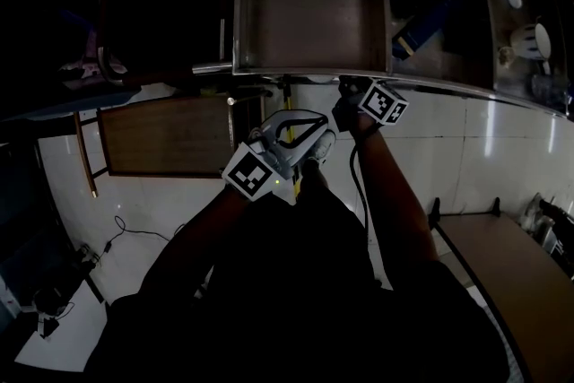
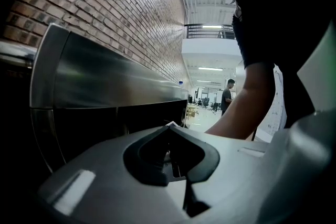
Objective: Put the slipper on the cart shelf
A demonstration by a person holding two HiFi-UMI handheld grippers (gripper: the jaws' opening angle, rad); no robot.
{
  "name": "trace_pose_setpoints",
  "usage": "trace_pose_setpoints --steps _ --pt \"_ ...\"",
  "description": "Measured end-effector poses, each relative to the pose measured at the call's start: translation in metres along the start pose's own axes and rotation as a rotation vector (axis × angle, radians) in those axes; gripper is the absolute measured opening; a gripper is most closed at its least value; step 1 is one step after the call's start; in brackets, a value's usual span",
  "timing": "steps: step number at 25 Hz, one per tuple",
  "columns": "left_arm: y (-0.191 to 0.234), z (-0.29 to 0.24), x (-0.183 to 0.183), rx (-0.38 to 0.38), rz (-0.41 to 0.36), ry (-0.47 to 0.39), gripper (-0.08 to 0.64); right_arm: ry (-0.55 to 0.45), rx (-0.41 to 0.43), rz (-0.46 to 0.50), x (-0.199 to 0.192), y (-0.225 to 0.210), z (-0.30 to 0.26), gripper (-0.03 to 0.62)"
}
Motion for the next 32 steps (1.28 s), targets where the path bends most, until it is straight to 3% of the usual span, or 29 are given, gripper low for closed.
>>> trace_pose_setpoints --steps 5,11,17,21,32 --pt "-0.002 0.002 0.003 -0.013 0.005 -0.011 0.003 -0.083 -0.128 0.071 0.010 0.004 0.031 0.187" --pt "-0.005 0.012 0.008 -0.031 -0.012 -0.011 0.003 -0.067 -0.152 0.133 0.007 0.013 0.048 0.194" --pt "-0.006 0.028 0.007 -0.029 -0.024 -0.016 0.003 -0.083 -0.287 0.205 0.006 0.020 0.046 0.297" --pt "-0.006 0.037 0.008 -0.025 -0.028 -0.024 0.003 -0.094 -0.384 0.258 0.008 0.024 0.052 0.325" --pt "-0.009 0.064 0.020 -0.036 -0.041 -0.072 0.003 -0.130 -0.421 0.314 0.008 0.065 0.084 0.327"
Point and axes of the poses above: the fingertips, and each gripper's own axes: z backward along the fingers, y to its left, x out of its top, the point moved 7 cm from there along z, backward along the fingers, and after that the axes turned 11 degrees about y, right-handed, at the moved point
